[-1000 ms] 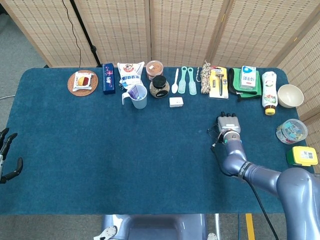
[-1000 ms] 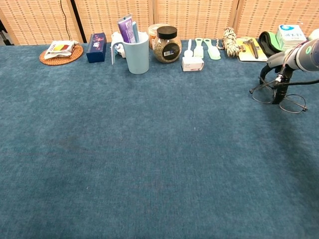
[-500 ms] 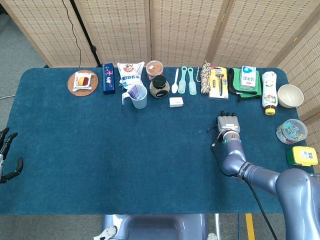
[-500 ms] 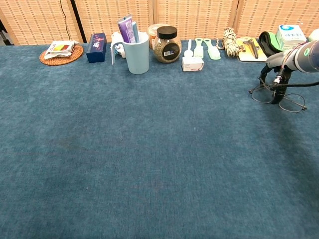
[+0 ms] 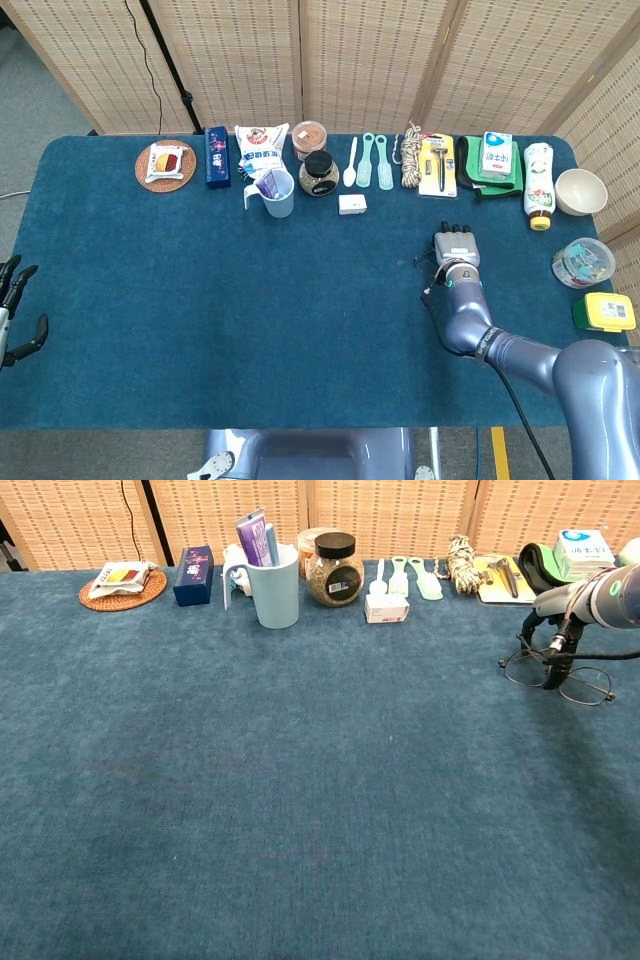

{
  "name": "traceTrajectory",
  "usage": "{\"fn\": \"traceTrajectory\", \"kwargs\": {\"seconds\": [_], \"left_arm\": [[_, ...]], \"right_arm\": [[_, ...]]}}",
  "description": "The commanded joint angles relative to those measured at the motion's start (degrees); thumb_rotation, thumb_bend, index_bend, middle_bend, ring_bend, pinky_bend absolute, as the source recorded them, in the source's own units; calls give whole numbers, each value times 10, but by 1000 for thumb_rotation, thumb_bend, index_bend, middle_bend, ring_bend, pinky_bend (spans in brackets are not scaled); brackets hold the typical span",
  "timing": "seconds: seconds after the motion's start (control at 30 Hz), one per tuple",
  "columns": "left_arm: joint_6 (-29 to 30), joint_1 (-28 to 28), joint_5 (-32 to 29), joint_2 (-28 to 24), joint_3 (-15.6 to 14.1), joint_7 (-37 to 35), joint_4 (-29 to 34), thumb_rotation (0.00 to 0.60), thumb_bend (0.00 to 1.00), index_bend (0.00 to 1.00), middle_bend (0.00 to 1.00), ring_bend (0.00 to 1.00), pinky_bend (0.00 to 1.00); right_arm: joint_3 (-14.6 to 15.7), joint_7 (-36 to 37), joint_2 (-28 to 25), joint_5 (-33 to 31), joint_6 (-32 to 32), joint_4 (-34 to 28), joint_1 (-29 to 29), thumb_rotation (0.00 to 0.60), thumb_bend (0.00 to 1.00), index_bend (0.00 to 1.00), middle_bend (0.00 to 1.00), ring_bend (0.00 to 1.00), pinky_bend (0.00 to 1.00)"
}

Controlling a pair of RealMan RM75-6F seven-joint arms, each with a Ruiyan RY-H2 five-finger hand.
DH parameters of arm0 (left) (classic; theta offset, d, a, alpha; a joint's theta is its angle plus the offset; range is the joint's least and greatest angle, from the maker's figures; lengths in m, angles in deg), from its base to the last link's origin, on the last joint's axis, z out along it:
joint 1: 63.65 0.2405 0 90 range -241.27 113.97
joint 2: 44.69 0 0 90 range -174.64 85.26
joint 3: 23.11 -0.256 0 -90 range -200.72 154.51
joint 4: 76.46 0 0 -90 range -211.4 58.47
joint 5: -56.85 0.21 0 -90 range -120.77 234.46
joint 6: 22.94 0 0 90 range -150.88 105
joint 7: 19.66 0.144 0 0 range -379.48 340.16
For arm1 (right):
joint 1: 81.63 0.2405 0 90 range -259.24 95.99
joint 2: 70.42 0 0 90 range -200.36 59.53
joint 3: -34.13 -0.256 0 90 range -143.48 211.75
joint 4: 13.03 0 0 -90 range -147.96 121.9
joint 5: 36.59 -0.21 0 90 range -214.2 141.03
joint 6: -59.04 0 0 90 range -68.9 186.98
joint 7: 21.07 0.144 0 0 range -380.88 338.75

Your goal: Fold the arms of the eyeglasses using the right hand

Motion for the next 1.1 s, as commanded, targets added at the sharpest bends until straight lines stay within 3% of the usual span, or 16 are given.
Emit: {"fn": "traceTrajectory", "kwargs": {"seconds": [0.03, 0.8, 1.1], "left_arm": [[0, 0, 0, 0, 0, 0, 0, 385, 503, 122, 0, 0, 42], [0, -2, 4, -1, -1, 5, 6, 384, 503, 122, 0, 0, 43], [0, -3, 7, -1, -1, 7, 8, 385, 503, 122, 0, 0, 43]], "right_arm": [[-4, 5, 0, 8, 3, -2, -4, 600, 244, 438, 9, 0, 0], [-23, 30, -1, 64, 24, -22, -31, 600, 243, 562, 90, 0, 0], [-24, 30, -25, 81, 38, -67, -37, 600, 244, 456, 49, 0, 0]]}}
